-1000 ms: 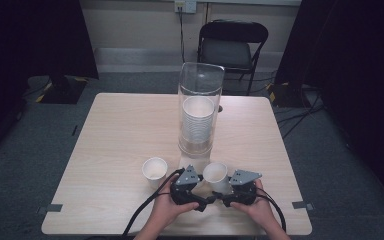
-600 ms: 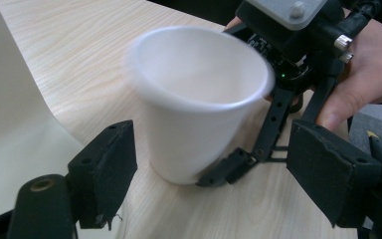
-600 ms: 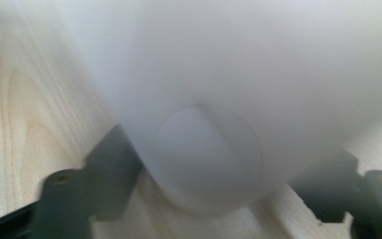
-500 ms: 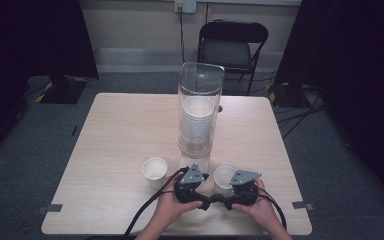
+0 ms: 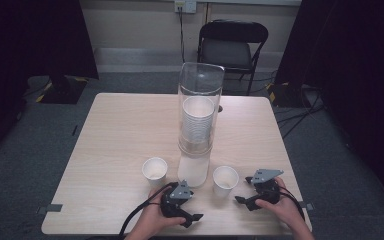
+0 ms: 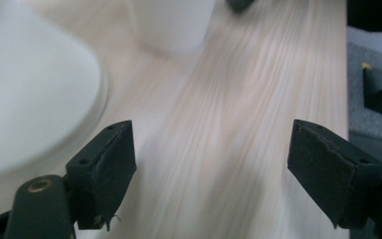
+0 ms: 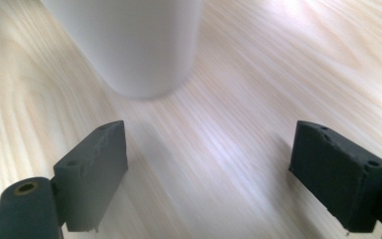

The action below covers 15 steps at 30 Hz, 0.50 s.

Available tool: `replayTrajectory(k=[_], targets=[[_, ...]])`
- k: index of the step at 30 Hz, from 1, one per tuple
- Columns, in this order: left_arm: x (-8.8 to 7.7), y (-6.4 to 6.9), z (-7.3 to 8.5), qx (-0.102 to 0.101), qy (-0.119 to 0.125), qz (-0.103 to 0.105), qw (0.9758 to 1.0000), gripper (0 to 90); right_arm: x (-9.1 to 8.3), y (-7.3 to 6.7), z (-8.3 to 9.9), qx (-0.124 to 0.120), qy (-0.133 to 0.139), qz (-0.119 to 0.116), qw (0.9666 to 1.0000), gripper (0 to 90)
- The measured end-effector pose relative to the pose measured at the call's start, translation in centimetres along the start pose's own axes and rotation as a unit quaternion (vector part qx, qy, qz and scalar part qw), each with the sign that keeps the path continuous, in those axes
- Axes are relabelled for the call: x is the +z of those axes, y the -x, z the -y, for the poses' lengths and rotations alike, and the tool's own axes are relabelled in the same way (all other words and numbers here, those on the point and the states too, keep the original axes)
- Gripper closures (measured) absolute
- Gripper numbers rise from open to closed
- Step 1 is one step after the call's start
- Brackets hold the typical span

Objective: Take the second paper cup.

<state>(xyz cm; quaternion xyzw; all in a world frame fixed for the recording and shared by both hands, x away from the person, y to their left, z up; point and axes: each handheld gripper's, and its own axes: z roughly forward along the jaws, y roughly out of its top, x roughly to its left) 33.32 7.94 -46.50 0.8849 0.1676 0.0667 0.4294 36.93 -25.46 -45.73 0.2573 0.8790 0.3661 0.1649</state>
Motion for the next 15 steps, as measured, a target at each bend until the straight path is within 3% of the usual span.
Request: replayTrajectory(k=[4,8,11,15], targets=[[-0.9,-0.5,1.5,0.003,0.008,-0.013,0.9999,18.5,-0.3,0.4,0.4,0.001,0.005,0.004,1.0,13.0],[-1.4,-0.6,1.9,0.017,0.005,-0.029,0.9994,18.5,-0.1,0.5,0.8,0.001,0.02,0.001,0.9998,10.9],[-1.6,-0.6,2.0,0.032,-0.013,-0.044,0.9984,18.5,-0.1,0.5,0.8,0.001,0.019,0.002,0.9998,10.9],[-1.6,-0.6,2.0,0.024,-0.006,-0.047,0.9986,18.2,-0.1,0.5,0.8,0.001,0.019,0.002,0.9998,10.9]])
